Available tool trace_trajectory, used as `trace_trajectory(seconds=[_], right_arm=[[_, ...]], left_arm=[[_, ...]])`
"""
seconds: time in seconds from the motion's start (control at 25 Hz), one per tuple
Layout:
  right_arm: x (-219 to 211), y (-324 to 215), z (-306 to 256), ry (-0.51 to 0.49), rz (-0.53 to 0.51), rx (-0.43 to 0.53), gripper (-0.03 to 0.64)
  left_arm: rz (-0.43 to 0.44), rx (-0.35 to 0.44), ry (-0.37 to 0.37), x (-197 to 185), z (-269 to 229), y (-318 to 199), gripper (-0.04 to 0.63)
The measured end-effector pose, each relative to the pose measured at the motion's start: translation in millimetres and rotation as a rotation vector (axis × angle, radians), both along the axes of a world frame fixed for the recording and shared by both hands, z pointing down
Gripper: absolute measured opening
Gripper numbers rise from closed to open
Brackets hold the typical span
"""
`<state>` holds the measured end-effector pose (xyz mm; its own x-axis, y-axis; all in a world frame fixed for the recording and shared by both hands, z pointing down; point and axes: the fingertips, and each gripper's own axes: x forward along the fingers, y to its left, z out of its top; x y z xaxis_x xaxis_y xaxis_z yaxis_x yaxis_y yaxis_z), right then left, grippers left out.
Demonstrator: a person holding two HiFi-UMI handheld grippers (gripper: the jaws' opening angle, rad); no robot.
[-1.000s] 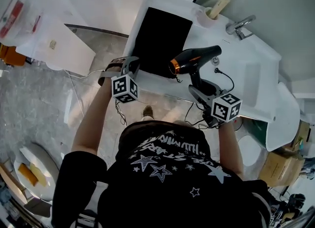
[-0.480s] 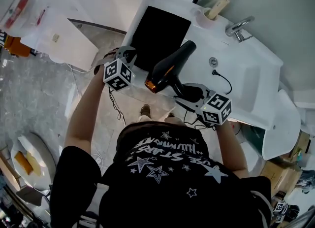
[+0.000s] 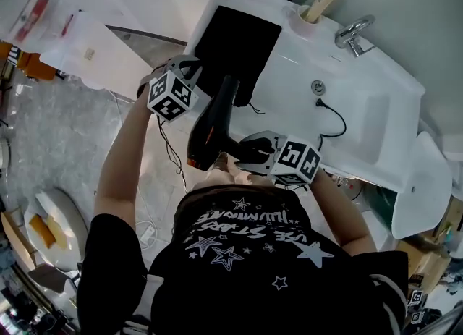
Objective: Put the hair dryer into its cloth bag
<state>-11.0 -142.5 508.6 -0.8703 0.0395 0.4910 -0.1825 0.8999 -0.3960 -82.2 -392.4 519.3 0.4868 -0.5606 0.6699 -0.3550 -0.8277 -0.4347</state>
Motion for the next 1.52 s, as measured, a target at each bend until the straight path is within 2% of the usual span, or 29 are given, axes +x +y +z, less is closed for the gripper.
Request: trace_trajectory(seconds=[0.28, 0.44, 0.6, 0.76, 0.96, 1.2, 1.52], right_arm=[[-25, 14, 7, -0.008, -0.091, -0.041, 0.204], [-32, 4, 16, -0.011, -0.063, -0.076, 0.204], [-37, -12, 17, -0.034, -0.04, -0.175, 0.206], [-43, -27, 18, -0.03, -0.029, -0.217, 0.206], [-41, -55, 16, -0.027, 0.036, -0.228, 0.206], [-40, -89, 22, -0.008, 0.126, -0.251, 0.206], [-24, -139, 36, 0.014, 0.304, -0.251, 0.206]], left_arm=[[0.0, 0.0, 0.017, 1, -16, -5, 0.023], [-0.003, -0.009, 0.034, -1, -18, -1, 0.023], [-0.006, -0.041, 0.082, -2, -17, 5, 0.023], [0.012, -0.048, 0.084, -4, -15, 7, 0.023], [0.024, -0.063, 0.093, -12, -11, 8, 0.023], [0.048, -0.108, 0.162, -14, -6, 12, 0.023], [0.049, -0.144, 0.21, -29, -4, 6, 0.021]])
